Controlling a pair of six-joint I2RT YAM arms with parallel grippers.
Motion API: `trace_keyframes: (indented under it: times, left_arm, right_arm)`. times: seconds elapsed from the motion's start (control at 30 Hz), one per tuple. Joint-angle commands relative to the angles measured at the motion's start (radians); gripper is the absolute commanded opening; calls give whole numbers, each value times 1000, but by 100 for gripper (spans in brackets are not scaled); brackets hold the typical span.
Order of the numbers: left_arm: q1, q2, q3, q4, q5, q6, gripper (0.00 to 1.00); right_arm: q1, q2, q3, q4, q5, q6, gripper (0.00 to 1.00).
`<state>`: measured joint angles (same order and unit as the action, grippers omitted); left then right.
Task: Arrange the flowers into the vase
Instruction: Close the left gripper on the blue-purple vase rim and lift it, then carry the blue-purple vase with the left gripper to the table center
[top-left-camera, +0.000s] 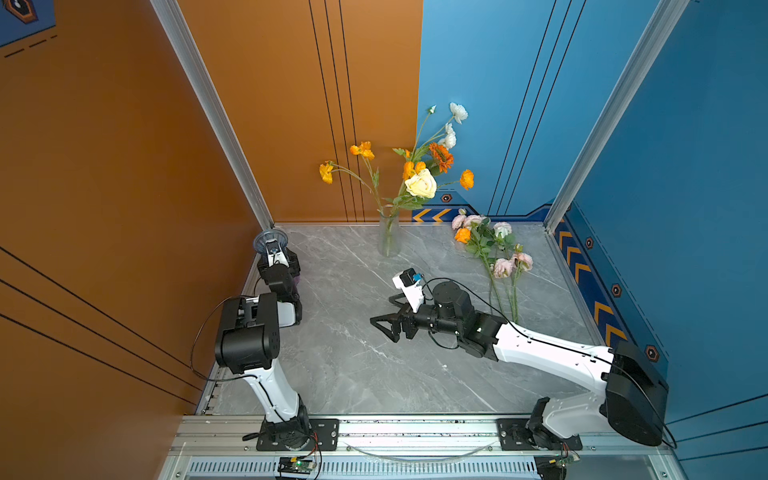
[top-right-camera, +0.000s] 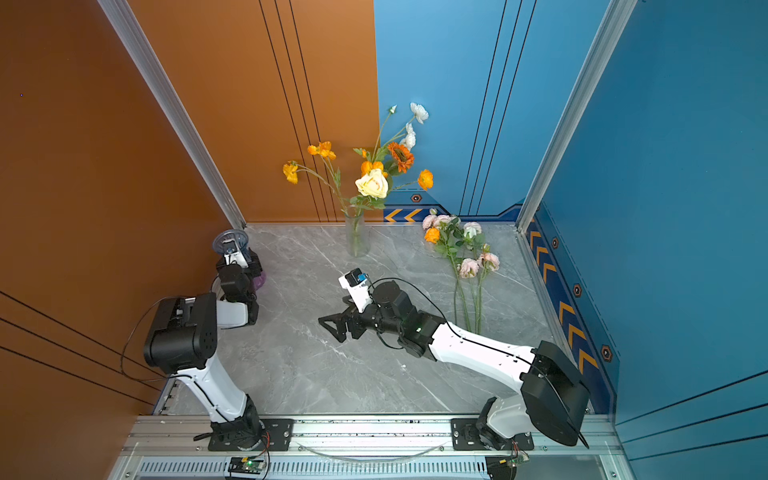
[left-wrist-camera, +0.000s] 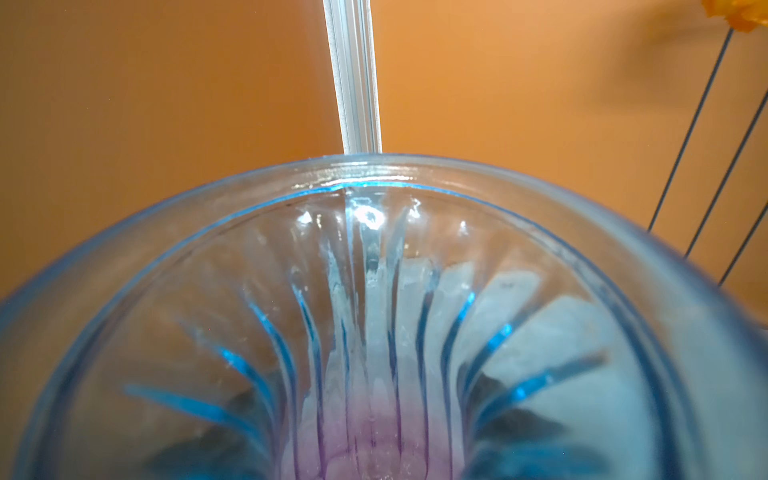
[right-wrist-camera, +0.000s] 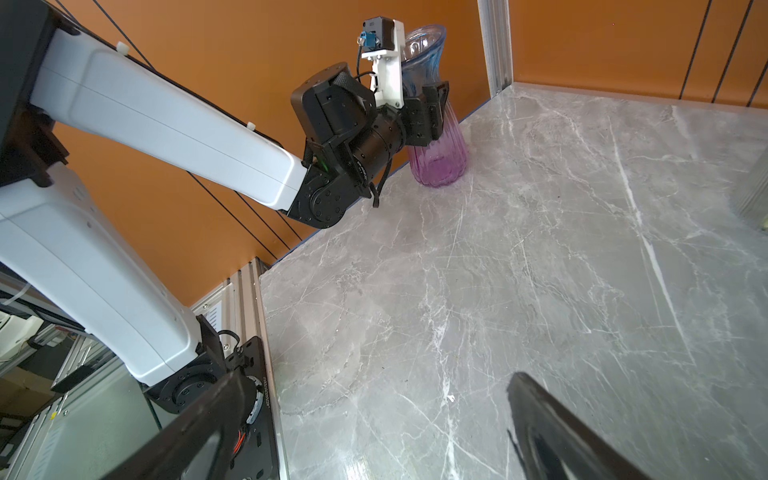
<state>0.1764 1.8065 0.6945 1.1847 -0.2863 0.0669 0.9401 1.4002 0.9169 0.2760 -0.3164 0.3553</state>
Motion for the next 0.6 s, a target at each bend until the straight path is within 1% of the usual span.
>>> trace_keyframes:
  times: [0.0,0.13,0.2,0.3,0.43,0.5,0.57]
  left_arm:
    - [-15,-44,-40,51,21,1,61]
    - [-58,-114,-105,82,30,-14,53]
    - [-88,-155,-136,83,38,-22,51]
    - [-145,-216,-185,83,93,-27,50]
    - [-245,-311,-243,73,184,-24,48]
    - [-296,-364,-259,45,225,-29,48]
    - [-346,-419,-268,16,290,-50,47]
  right_arm:
    - [17,-38,-17,-17,18,-28,100]
    - [38,-68,-47,-7,57,-33,100]
    - [46,-82,-68,5,69,-29,100]
    - [59,-99,-99,23,83,-24,100]
    - [63,-132,-151,49,102,-23,100]
    - [63,-158,-170,39,118,-30,100]
    - [57,-196,-187,7,154,-46,100]
